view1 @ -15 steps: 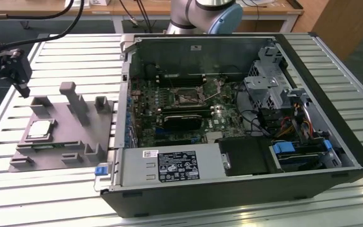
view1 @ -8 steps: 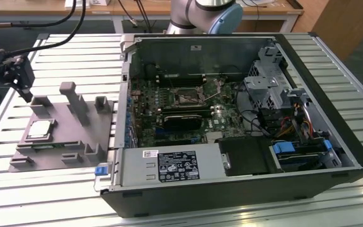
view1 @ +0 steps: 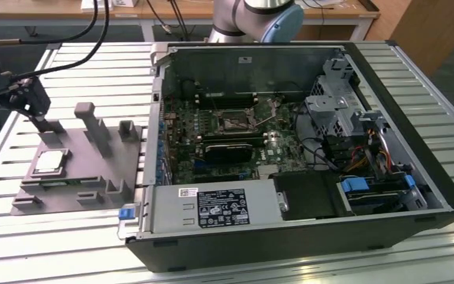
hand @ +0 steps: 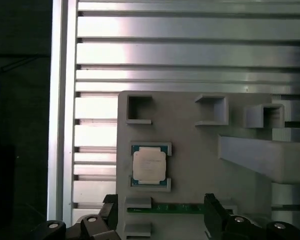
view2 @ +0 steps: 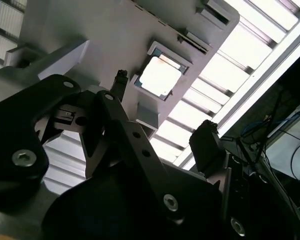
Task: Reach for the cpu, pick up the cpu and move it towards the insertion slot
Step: 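Pick up the cpu and move it towards the insertion slot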
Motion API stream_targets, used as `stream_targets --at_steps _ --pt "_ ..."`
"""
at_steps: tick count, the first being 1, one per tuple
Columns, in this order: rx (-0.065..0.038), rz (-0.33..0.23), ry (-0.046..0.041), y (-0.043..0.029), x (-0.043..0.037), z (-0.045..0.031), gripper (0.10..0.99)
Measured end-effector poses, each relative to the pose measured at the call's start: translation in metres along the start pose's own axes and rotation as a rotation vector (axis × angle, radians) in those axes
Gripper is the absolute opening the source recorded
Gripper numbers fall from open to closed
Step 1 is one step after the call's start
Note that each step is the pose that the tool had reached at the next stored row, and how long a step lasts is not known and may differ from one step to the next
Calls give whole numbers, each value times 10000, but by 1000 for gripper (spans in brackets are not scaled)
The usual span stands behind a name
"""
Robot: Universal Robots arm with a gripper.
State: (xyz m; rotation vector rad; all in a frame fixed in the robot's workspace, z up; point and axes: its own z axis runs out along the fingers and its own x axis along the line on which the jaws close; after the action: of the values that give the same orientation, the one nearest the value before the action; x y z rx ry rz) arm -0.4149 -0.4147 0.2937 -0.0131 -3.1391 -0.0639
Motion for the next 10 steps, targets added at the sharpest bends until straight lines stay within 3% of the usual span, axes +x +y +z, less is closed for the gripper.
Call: stream_targets --at_steps 2,10 --pt "-1 33 27 -16 2 78 776" --pt "-3 -27 185 -49 2 213 776"
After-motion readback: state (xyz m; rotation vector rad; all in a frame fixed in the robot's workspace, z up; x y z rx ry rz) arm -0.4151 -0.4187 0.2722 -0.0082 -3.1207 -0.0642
